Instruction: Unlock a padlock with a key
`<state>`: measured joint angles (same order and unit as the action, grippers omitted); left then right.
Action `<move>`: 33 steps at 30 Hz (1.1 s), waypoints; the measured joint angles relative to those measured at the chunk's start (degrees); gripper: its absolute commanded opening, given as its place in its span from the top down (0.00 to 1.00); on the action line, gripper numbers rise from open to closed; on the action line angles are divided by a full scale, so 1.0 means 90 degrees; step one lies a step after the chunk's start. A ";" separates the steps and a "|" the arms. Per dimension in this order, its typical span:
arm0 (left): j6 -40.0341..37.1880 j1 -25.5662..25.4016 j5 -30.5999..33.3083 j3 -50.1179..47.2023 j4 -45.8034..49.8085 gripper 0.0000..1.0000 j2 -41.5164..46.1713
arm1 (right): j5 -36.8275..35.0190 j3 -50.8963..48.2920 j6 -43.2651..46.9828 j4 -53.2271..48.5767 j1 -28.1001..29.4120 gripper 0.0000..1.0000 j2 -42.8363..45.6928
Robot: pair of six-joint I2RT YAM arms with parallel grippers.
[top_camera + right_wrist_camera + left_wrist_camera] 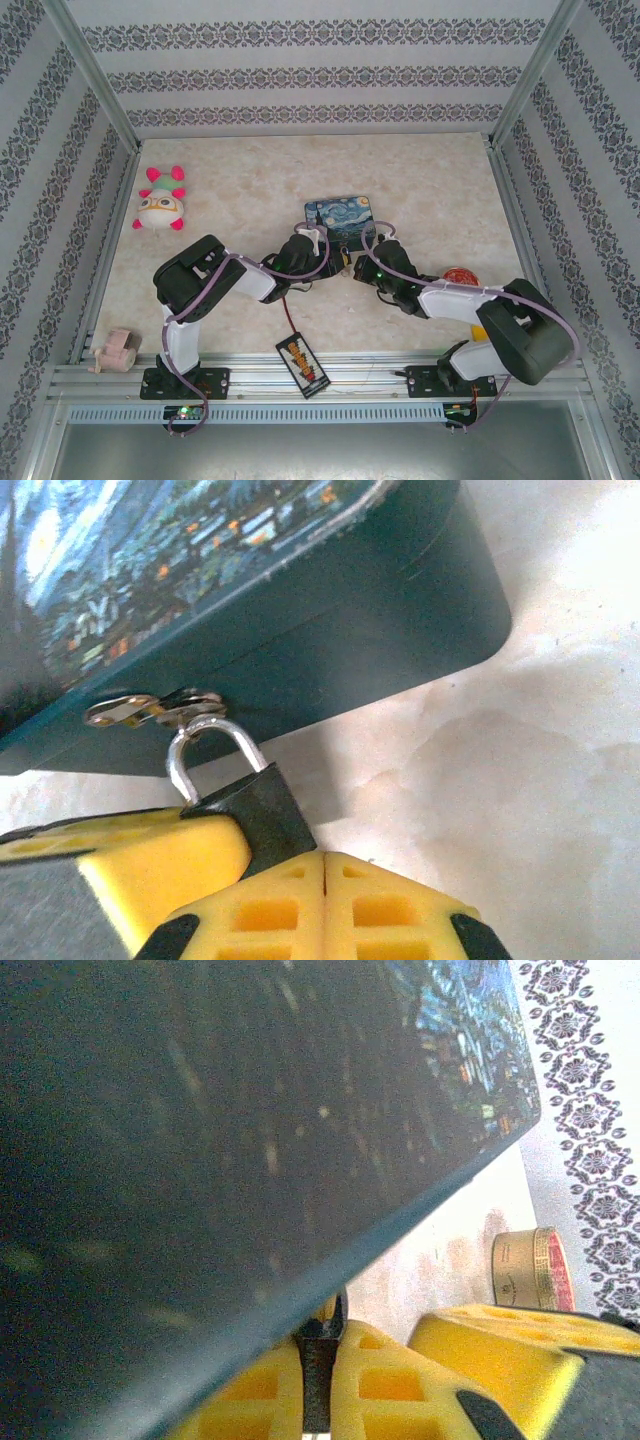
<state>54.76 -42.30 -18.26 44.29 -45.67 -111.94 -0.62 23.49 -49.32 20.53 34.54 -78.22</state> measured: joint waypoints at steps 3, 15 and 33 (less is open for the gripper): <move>0.0163 0.0002 -0.0083 0.0041 0.0066 1.00 0.0024 | -0.0034 -0.0017 0.0141 -0.0192 0.0053 0.88 0.0180; 0.0976 0.0090 -0.0478 0.0134 0.0182 1.00 0.0078 | -0.0578 0.0104 0.0814 -0.1122 0.0617 0.79 0.0355; 0.1090 0.0131 -0.0648 0.0233 0.0738 1.00 0.0267 | -0.1664 0.0998 0.1690 -0.2310 0.1377 0.66 0.0046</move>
<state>64.58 -41.12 -24.10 46.39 -39.03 -109.54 -15.59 32.47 -34.11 -0.25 46.94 -77.80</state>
